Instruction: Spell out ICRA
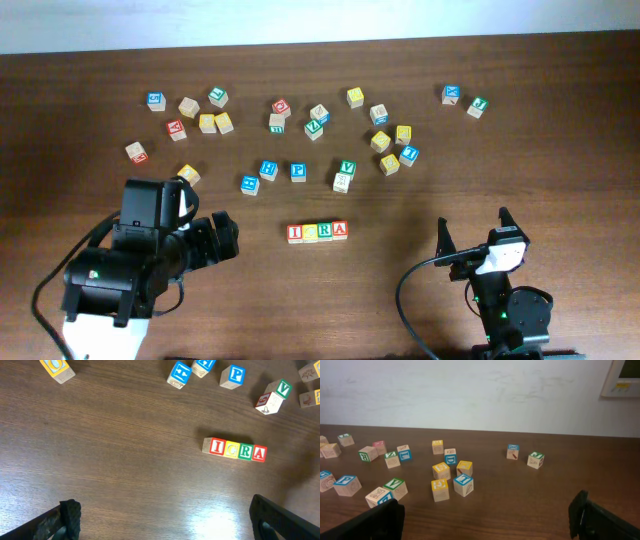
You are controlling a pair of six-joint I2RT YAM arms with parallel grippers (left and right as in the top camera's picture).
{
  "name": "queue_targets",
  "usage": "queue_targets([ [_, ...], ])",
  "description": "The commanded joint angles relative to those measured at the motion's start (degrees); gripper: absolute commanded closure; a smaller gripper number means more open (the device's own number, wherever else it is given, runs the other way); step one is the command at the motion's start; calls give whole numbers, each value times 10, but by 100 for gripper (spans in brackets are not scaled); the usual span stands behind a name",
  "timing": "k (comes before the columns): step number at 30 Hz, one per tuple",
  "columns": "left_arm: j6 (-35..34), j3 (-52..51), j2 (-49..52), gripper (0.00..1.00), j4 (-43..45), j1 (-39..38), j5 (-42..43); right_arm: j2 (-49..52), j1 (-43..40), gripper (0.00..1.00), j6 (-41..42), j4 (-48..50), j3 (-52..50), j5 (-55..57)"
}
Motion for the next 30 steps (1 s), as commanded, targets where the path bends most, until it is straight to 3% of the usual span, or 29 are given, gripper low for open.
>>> queue_targets([
  [1, 7, 5, -1, 1, -1, 3, -4, -6, -5, 2, 5, -2, -3, -1],
  [30, 7, 5, -3, 1, -1, 3, -4, -6, -5, 2, 5, -2, -3, -1],
])
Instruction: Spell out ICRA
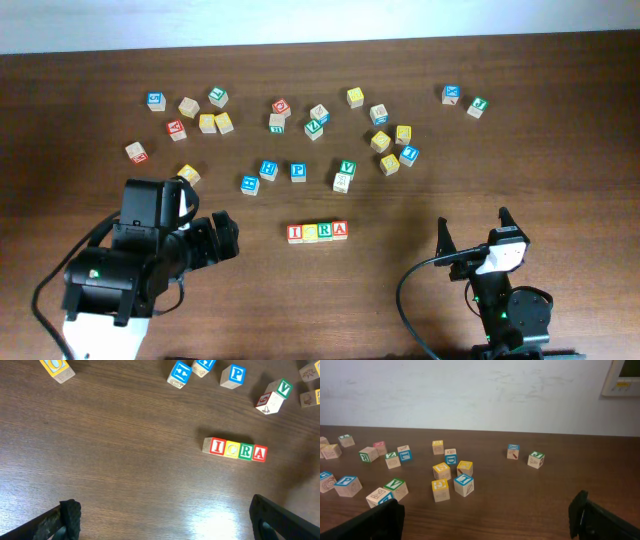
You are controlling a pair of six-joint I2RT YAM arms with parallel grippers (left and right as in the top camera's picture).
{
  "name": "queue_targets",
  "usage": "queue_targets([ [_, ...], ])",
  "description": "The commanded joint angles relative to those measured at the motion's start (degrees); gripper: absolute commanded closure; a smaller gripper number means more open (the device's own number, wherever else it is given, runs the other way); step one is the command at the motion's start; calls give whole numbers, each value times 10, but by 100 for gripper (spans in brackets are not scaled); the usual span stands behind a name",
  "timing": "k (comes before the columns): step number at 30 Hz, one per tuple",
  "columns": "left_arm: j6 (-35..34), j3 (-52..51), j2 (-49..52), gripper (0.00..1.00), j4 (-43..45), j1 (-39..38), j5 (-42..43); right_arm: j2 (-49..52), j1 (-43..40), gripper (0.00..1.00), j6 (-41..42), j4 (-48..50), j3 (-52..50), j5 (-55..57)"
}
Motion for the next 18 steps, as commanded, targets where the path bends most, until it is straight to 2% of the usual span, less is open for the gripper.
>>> queue_targets([
  [1, 7, 5, -9, 1, -1, 3, -4, -6, -5, 2, 2, -2, -3, -1],
  [7, 7, 4, -26, 1, -1, 3, -5, -6, -5, 2, 2, -2, -3, -1],
  [14, 11, -42, -137, 1, 17, 60, -10, -6, -5, 2, 2, -2, -3, -1],
  [18, 87, -79, -215, 1, 30, 75, -11, -6, -5, 2, 2, -2, -3, -1],
])
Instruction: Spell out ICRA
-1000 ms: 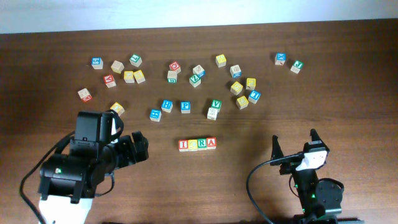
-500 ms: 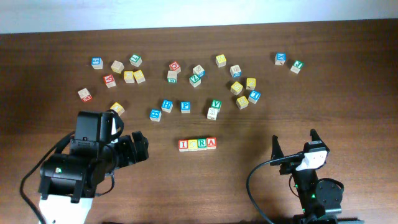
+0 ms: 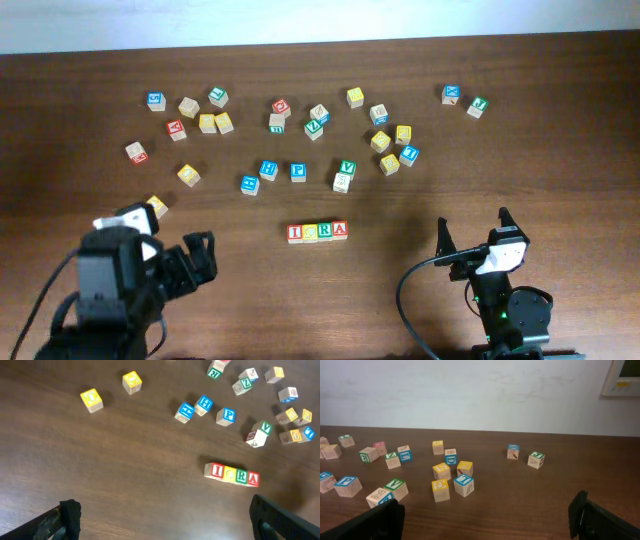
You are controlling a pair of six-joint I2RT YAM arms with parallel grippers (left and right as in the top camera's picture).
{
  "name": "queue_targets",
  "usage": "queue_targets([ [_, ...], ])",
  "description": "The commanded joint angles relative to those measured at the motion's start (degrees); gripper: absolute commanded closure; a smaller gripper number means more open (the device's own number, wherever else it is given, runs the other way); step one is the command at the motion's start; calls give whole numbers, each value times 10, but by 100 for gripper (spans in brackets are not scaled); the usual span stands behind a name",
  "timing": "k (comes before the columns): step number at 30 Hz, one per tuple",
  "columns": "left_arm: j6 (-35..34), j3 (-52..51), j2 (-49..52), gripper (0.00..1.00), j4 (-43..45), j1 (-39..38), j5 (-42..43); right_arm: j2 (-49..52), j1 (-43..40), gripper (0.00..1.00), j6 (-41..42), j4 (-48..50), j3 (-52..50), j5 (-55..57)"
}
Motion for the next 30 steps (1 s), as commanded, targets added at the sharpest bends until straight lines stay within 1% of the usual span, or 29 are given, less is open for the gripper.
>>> queue_targets([
  [1, 76, -36, -67, 1, 4, 5, -6, -6, -5, 2, 2, -2, -3, -1],
  [2, 87, -45, -91, 1, 7, 5, -8, -6, -5, 2, 2, -2, -3, -1],
  [5, 88, -47, -163, 1, 8, 5, 18, -6, -5, 2, 2, -2, -3, -1],
  [7, 88, -47, -200, 1, 7, 5, 16, -6, -5, 2, 2, -2, -3, -1],
  [11, 114, -51, -200, 1, 10, 5, 26, -6, -5, 2, 2, -2, -3, -1],
  [14, 114, -69, -202, 1, 26, 5, 27, -6, -5, 2, 2, -2, -3, -1],
  [15, 127, -75, -203, 1, 37, 5, 30, -6, -5, 2, 2, -2, -3, -1],
  [17, 192, -89, -208, 1, 68, 5, 71, -6, -5, 2, 2, -2, -3, -1],
  [19, 225, -113, -217, 1, 110, 5, 103, -6, -5, 2, 2, -2, -3, -1],
  [26, 225, -238, -280, 1, 251, 5, 104, -6, -5, 2, 2, -2, -3, -1],
  [30, 225, -288, -307, 1, 317, 5, 104, -6, -5, 2, 2, -2, -3, -1],
])
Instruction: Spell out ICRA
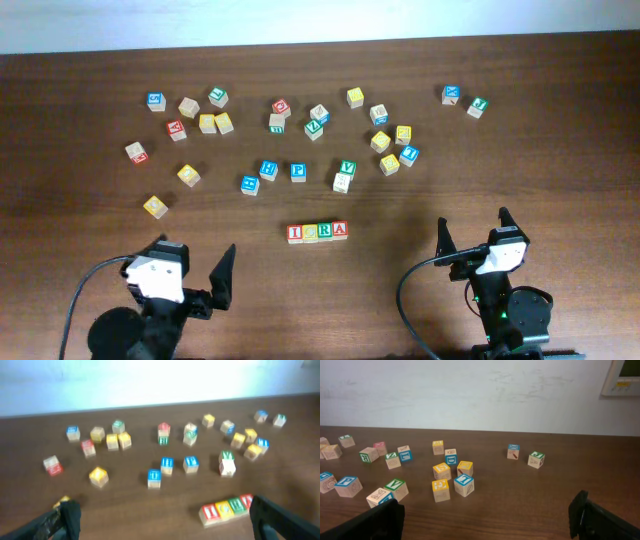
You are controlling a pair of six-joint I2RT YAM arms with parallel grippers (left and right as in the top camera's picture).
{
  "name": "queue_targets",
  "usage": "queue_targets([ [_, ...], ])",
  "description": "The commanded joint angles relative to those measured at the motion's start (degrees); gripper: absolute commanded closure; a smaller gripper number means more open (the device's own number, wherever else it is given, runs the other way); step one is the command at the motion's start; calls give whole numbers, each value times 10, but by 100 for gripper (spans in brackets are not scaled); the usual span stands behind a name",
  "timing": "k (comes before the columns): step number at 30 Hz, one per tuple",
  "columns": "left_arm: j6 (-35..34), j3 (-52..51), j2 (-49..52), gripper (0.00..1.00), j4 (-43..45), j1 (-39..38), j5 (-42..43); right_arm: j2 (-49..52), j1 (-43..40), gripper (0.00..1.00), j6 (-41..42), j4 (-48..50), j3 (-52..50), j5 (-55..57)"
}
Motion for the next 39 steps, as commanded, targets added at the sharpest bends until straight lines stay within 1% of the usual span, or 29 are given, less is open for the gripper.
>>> queue_targets([
  [1, 13, -42, -29, 1, 35, 3, 9, -6, -5, 2, 0, -2, -3, -1],
  [4, 58, -72, -57, 1, 56, 3, 32, -6, -5, 2, 0, -2, -3, -1],
  [7, 58, -87, -70, 1, 69, 3, 31, -6, -5, 2, 0, -2, -3, -1],
  [10, 58, -115, -82, 1, 111, 3, 32, -6, -5, 2, 0, -2, -3, -1],
  [17, 58, -167, -86, 1, 177, 4, 30, -6, -5, 2, 0, -2, -3, -1],
  [20, 57, -194, -87, 1, 223, 8, 30, -6, -5, 2, 0, -2, -3, -1],
  [23, 31, -229, -108, 1, 253, 27, 30, -6, -5, 2, 0, -2, -3, -1],
  [25, 27, -253, -130, 1, 278, 30, 30, -6, -5, 2, 0, -2, -3, -1],
  [29, 21, -279, -130, 1, 300, 30, 30, -6, -5, 2, 0, -2, -3, -1],
  [31, 15, -293, -130, 1, 327, 30, 19, -6, -5, 2, 0, -2, -3, -1],
  [33, -10, -313, -130, 1, 360, 31, -4, -6, -5, 2, 0, -2, -3, -1],
  [35, -19, -339, -130, 1, 392, 35, -7, -6, -5, 2, 0, -2, -3, -1],
  [39, -24, -337, -130, 1, 378, 45, -16, -6, -5, 2, 0, -2, -3, -1],
])
